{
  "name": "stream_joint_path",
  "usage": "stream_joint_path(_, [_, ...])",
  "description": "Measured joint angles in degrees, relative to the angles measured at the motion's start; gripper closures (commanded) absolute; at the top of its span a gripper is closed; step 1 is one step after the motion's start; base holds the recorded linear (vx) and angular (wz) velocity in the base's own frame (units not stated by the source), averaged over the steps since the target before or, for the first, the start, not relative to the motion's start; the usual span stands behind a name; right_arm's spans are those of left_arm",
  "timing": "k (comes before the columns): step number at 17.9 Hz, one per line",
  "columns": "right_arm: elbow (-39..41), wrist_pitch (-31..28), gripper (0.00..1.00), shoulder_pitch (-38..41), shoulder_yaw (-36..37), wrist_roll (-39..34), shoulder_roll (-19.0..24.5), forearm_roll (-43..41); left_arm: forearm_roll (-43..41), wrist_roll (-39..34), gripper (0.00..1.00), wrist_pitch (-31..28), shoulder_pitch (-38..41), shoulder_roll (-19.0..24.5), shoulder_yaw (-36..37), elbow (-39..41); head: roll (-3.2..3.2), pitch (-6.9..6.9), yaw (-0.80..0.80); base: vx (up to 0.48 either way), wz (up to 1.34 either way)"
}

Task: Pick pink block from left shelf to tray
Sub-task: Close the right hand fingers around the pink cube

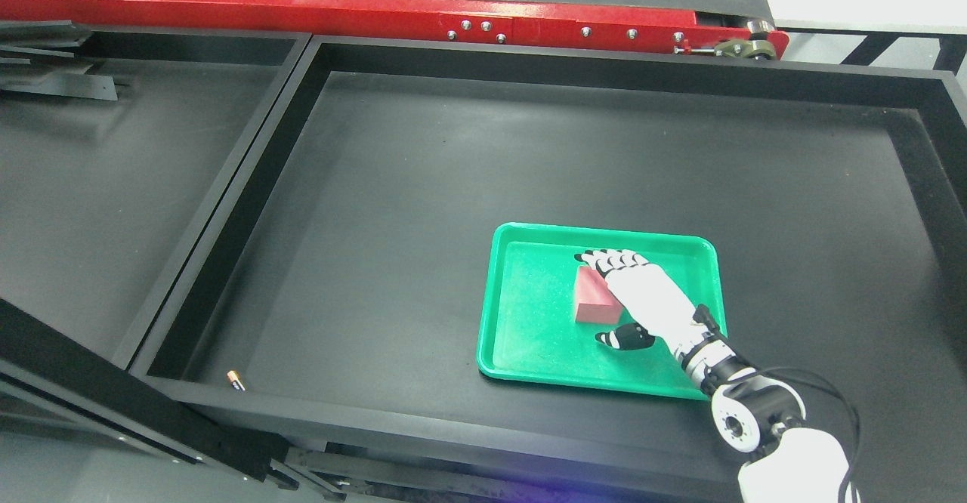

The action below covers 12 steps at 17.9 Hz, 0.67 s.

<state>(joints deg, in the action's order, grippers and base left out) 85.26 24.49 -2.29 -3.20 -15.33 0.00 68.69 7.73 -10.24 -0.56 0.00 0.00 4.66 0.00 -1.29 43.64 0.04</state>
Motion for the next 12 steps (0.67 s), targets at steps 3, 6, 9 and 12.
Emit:
stream_joint_path(3, [-0.9,0.0,0.06,-1.4,-0.1,0.3,0.0,-0.1,0.0,0.0,0.0,0.0,0.0,0.0,0.0,0.0,0.0,0.0,0.0,0.0,0.0])
stream_joint_path(6, [-2.0,0.0,0.08,-2.4,-0.2,0.4,0.0,-0.1,0.0,0.0,0.0,0.0,0.0,0.0,0.0,0.0,0.0,0.0,0.0,0.0,0.0])
stream_joint_path(9, [-3.2,0.0,0.1,-3.0,-0.5,0.5,0.0,0.0,0.0,0.0,0.0,0.0,0.0,0.0,0.0,0.0,0.0,0.0,0.0,0.0,0.0])
stream_joint_path(12, [-4.2,0.0,0.14,-3.4,-0.7,0.6,0.0,0.0,0.0,0.0,0.0,0.0,0.0,0.0,0.0,0.0,0.0,0.0,0.0,0.0,0.0])
